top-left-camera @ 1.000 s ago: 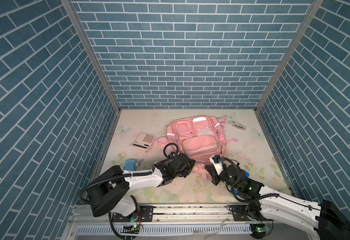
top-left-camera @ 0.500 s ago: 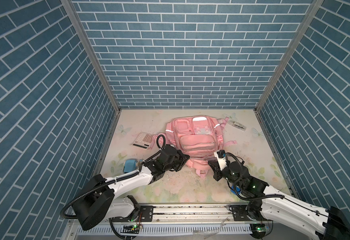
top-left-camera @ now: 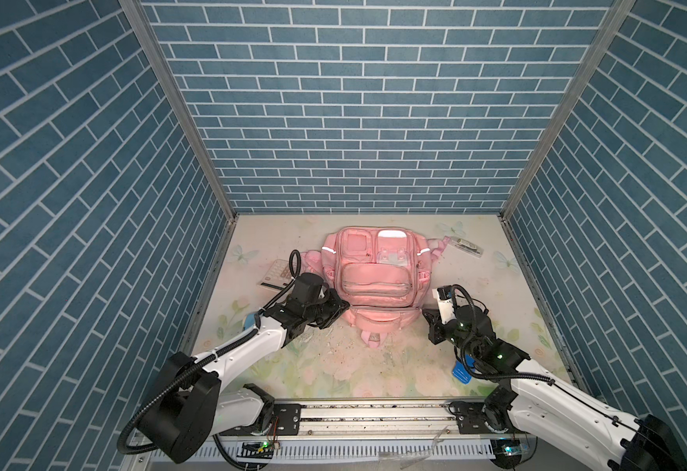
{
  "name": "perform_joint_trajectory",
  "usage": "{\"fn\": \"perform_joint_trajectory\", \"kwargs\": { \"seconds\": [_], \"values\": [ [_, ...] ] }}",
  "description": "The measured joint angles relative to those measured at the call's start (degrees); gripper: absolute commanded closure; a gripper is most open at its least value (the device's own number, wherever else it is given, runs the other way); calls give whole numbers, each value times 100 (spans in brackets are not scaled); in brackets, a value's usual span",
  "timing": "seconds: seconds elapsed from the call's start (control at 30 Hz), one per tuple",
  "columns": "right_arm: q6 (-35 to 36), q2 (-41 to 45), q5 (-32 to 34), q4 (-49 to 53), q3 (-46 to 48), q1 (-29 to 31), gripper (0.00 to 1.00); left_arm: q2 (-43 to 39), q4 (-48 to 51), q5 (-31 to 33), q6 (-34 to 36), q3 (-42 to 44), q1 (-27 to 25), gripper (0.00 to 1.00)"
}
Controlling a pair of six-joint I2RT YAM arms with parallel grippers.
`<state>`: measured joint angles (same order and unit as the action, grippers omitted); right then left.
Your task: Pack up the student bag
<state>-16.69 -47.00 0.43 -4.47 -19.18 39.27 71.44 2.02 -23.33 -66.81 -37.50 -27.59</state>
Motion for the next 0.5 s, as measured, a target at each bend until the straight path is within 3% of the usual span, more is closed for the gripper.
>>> {"fn": "perform_joint_trajectory", "kwargs": {
  "seconds": [0.3,0.4,0.5],
  "values": [
    [61,-590,-649,-619,-76,-26,100,656,713,9,946,-848,474,100],
    [55,-710,-699,-752,-76,-22,100,704,769,37,1093,-852,479,67],
    [55,-778,-713,-782,-76,-17,100,616,807,188,1276,-852,393,57]
  ]
}}
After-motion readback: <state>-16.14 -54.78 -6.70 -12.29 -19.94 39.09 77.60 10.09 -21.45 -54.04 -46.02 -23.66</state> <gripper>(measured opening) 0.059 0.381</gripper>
